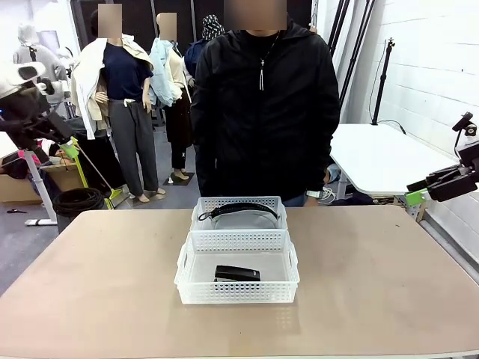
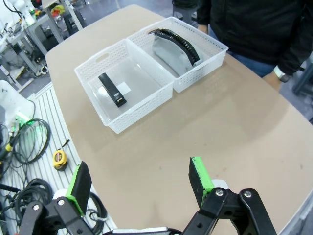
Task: Distribute items into two baskets.
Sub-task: Place the picked Stapler into the Organizing basket as instructed by the person.
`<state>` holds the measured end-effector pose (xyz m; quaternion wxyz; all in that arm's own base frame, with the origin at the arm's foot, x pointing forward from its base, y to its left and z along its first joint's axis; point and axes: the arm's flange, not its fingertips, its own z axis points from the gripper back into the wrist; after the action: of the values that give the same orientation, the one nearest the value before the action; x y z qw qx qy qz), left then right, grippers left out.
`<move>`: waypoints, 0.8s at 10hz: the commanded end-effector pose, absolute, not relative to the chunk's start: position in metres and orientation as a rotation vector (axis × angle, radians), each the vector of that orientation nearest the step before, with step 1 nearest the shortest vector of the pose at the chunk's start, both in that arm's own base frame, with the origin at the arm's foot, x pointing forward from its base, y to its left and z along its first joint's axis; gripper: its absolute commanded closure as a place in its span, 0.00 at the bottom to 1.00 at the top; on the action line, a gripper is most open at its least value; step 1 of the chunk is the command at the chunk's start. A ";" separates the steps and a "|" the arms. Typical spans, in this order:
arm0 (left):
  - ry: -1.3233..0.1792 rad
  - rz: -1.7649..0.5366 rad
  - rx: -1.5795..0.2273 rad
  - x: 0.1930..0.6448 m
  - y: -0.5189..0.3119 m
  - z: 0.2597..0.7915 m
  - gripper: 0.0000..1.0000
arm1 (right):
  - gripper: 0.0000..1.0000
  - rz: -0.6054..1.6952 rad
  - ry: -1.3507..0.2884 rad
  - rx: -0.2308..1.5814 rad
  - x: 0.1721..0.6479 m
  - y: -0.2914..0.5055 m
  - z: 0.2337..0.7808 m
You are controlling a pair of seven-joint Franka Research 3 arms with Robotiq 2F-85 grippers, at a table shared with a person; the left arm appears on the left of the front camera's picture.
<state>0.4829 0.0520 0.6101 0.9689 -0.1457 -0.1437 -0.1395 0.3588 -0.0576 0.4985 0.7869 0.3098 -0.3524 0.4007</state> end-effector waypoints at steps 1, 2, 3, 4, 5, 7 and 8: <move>-0.400 -0.282 -0.388 0.456 0.062 0.595 0.00 | 0.00 0.868 -0.790 0.687 0.358 -0.054 0.494; -0.420 -0.234 -0.427 0.451 0.079 0.592 0.00 | 0.00 0.868 -0.790 0.687 0.358 -0.054 0.494; -0.428 -0.198 -0.450 0.447 0.093 0.585 0.00 | 0.00 0.868 -0.790 0.687 0.358 -0.054 0.494; -0.434 -0.207 -0.474 0.444 0.098 0.571 0.00 | 0.00 0.868 -0.790 0.687 0.358 -0.054 0.494; -0.469 -0.247 -0.503 0.437 0.101 0.559 0.00 | 0.00 0.868 -0.790 0.687 0.358 -0.054 0.494; -0.575 -0.349 -0.607 0.426 0.108 0.545 0.00 | 0.00 0.868 -0.790 0.687 0.358 -0.054 0.494; -0.622 -0.427 -0.640 0.423 0.111 0.538 0.00 | 0.00 0.868 -0.790 0.687 0.358 -0.054 0.494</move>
<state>0.4292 0.1096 0.5468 0.9086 -0.2770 -0.2663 -0.1636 0.3588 -0.0576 0.4985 0.7869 0.3098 -0.3525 0.4008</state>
